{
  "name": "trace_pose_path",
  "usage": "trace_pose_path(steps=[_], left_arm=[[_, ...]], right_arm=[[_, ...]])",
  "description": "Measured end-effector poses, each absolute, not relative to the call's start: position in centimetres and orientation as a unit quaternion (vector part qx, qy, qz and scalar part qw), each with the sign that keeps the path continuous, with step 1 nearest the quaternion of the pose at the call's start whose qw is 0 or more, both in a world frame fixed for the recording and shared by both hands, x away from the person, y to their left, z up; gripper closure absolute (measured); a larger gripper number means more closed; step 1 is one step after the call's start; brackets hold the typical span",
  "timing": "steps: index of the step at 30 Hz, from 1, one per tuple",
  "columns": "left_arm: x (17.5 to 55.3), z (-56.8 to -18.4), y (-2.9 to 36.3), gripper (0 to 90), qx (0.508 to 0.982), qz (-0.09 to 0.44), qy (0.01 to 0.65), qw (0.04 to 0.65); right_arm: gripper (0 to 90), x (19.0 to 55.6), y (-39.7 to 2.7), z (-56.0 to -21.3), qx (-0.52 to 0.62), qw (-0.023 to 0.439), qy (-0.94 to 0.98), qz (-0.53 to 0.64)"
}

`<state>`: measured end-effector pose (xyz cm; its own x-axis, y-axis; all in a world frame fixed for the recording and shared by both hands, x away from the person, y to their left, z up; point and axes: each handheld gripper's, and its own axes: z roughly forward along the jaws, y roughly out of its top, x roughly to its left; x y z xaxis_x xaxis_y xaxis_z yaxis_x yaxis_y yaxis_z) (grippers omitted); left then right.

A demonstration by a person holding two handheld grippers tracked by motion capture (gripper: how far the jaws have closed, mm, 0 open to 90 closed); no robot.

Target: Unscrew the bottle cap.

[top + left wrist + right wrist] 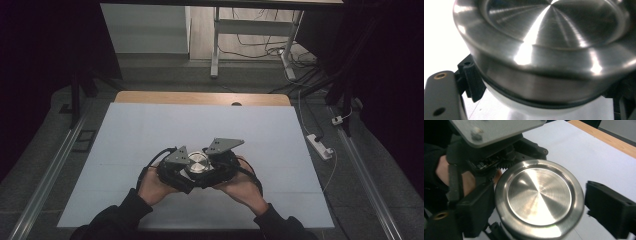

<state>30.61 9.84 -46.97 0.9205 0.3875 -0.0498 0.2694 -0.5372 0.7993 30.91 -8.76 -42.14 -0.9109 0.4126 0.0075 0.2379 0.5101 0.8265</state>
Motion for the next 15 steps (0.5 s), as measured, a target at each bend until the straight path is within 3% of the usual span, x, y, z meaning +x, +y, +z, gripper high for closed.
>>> trace_pose_path(steps=[2,8,15], left_arm=[[30.5,-46.8,9.8,15.2,0.875,0.062,0.180,0.445],[30.4,-46.7,10.0,15.2,0.882,0.026,0.120,0.455],[29.3,-46.5,9.5,15.2,0.879,-0.029,0.022,0.475]], right_arm=[[18.3,30.8,-8.7,-42.2,0.182,0.088,0.868,0.454],[18.6,30.8,-9.3,-41.8,0.126,0.051,0.881,0.454],[18.5,31.2,-10.7,-41.5,0.007,-0.054,0.879,0.474]])
